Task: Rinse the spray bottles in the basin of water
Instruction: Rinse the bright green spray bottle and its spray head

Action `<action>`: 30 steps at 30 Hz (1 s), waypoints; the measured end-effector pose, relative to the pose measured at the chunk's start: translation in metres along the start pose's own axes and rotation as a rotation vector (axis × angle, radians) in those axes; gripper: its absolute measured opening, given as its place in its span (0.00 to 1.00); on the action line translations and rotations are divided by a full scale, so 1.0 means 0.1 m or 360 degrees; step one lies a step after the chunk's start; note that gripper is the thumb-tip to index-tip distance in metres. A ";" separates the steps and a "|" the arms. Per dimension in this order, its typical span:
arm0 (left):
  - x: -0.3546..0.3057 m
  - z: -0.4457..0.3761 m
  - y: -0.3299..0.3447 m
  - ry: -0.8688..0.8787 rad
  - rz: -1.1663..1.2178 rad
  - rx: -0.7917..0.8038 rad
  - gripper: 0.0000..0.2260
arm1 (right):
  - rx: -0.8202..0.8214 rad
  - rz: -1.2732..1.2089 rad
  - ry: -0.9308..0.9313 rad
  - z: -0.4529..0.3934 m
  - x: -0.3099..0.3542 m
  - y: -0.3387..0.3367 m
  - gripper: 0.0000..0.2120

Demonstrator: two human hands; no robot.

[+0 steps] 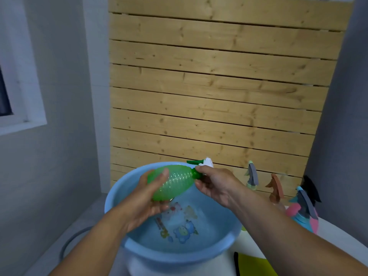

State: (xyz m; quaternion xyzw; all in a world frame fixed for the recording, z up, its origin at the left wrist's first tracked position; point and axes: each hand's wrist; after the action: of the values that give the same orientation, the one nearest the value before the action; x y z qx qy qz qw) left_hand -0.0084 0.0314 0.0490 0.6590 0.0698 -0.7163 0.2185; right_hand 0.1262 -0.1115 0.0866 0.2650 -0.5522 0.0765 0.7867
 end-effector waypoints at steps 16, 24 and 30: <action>-0.06 0.03 -0.24 -0.0168 -0.0207 -0.0534 0.29 | -0.0390 0.0445 -0.0537 -0.08 0.19 -0.25 0.12; -0.04 0.08 -0.22 0.0134 -0.0373 -0.0392 0.20 | -0.0679 0.1141 -0.0962 -0.15 0.20 -0.22 0.27; 0.07 0.05 -0.07 0.0202 -0.0309 -0.0536 0.31 | -0.0225 0.1478 -0.0475 -0.28 -0.14 -0.20 0.29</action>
State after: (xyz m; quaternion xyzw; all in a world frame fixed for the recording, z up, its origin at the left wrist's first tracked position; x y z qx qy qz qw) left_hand -0.0159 0.0344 0.0413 0.6471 0.2654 -0.6692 0.2508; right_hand 0.1518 -0.1119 0.0600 -0.0551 -0.7225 0.3427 0.5980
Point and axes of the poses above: each hand's wrist, its own z-axis away from the middle knuckle, its own y-axis out of the palm, x = y × z, and after that the axes turned 3 degrees about -z, right-handed
